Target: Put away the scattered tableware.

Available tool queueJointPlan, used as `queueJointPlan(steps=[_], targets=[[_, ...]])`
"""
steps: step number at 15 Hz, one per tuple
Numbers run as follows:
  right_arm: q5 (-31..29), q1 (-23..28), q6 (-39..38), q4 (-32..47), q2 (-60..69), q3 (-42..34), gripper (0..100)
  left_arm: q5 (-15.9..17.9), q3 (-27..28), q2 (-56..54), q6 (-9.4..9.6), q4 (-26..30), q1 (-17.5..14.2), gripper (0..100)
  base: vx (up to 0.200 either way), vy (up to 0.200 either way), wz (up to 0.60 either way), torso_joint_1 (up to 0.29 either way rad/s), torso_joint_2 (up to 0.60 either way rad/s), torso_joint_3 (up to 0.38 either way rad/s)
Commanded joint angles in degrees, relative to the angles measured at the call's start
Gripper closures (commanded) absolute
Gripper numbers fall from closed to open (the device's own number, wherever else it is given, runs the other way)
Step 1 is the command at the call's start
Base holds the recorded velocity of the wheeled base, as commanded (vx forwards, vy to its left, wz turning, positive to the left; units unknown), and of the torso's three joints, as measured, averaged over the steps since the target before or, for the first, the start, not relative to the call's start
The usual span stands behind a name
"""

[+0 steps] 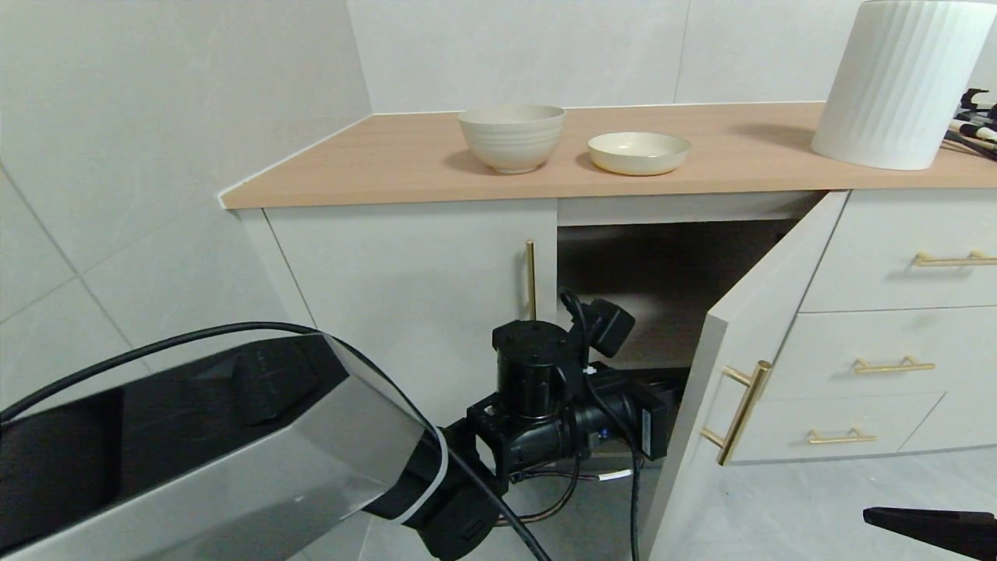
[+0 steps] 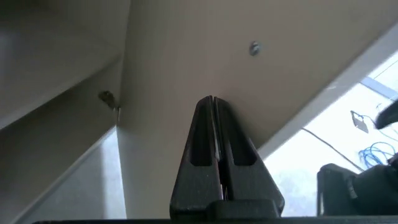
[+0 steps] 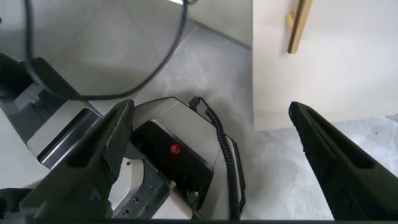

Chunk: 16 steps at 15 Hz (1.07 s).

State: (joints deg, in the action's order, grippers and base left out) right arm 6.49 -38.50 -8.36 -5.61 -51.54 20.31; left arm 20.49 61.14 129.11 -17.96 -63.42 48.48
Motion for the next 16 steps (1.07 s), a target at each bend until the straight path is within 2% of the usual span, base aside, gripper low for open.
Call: queueJointPlan(steps=[1, 3, 4, 6, 11, 12, 16], targets=[[0.0, -0.2, 0.0, 0.0, 0.0, 0.0, 0, 0.0, 1.1, 1.7, 0.2, 0.0, 0.4, 100, 0.0, 0.0, 0.0, 0.0, 0.0, 0.0], [0.8, -2.1, -0.1, 0.0, 1.0, 0.0, 0, 0.2, 1.9, -0.1, 0.55, -0.5, 9.0, 100, 0.0, 0.0, 0.0, 0.0, 0.0, 0.0], [2.9, -2.9, -0.2, 0.1, 3.0, 0.0, 0, 0.4, 1.4, -1.8, 0.11, -0.3, 12.0, 100, 0.0, 0.0, 0.0, 0.0, 0.0, 0.0], [9.8, -2.8, -0.1, 0.2, 5.8, -0.5, 0, 0.4, 0.0, -3.2, 0.2, -0.3, 12.1, 100, 0.0, 0.0, 0.0, 0.0, 0.0, 0.0], [9.9, -2.5, -0.3, -0.1, 5.3, -0.3, 0, -0.5, -3.7, -5.4, 0.2, -0.1, 4.9, 100, 0.0, 0.0, 0.0, 0.0, 0.0, 0.0], [8.6, -2.1, -0.4, -0.2, 4.0, 0.2, 0, -0.5, -5.9, -8.5, 0.2, 0.7, 2.3, 100, 0.0, 0.0, 0.0, 0.0, 0.0, 0.0], [8.2, 3.2, -0.6, -0.3, -4.7, 4.6, 0, -0.5, -10.4, -20.3, 0.55, 11.7, -7.0, 100, 0.0, 0.0, 0.0, 0.0, 0.0, 0.0]])
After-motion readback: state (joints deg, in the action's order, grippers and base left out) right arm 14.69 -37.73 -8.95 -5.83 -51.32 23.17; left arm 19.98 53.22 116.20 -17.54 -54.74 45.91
